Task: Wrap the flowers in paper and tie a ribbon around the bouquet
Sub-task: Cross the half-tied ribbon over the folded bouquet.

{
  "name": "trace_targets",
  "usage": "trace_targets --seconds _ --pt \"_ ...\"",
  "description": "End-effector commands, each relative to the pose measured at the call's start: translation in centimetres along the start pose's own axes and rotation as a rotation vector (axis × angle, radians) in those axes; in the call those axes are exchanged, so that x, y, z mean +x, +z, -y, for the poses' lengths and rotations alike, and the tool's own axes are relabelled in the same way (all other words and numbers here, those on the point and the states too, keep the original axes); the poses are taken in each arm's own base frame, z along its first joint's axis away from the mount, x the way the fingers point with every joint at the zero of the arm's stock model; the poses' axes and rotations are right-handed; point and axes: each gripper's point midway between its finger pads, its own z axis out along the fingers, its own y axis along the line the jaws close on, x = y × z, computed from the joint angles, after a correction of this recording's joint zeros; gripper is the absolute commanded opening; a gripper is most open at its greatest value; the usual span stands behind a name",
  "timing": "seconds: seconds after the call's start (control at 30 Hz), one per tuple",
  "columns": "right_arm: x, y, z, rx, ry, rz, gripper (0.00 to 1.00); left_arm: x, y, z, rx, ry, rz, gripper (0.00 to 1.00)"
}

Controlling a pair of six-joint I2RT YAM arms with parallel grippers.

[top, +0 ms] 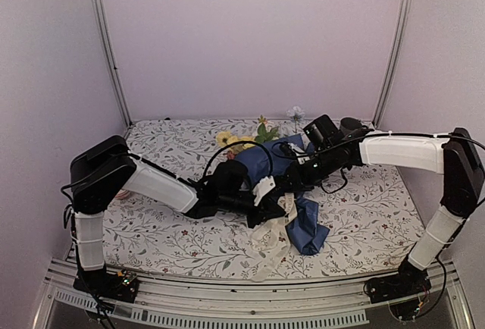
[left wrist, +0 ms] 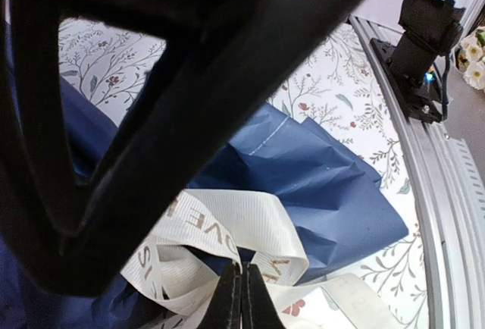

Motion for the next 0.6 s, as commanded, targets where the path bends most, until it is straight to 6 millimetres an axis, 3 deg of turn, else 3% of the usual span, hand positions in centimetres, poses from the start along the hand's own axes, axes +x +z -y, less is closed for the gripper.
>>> trace_targets --seconds 0.0,0.23,0.57 --pt "-0.5 1.0 -0.9 -0.067 -0.11 -0.052 0.27 0.2 0.5 0.2 -0.002 0.012 -0.011 0.0" --pt "0.6 2.0 0.2 -0.044 -0.214 -0.135 0.43 0.1 0.5 0.2 0.0 0.014 -0.011 0.0" --pt "1.8 2.2 2.2 0.041 -0.29 -0.204 0.45 0.1 0.3 0.3 0.003 0.013 -0.004 0.0"
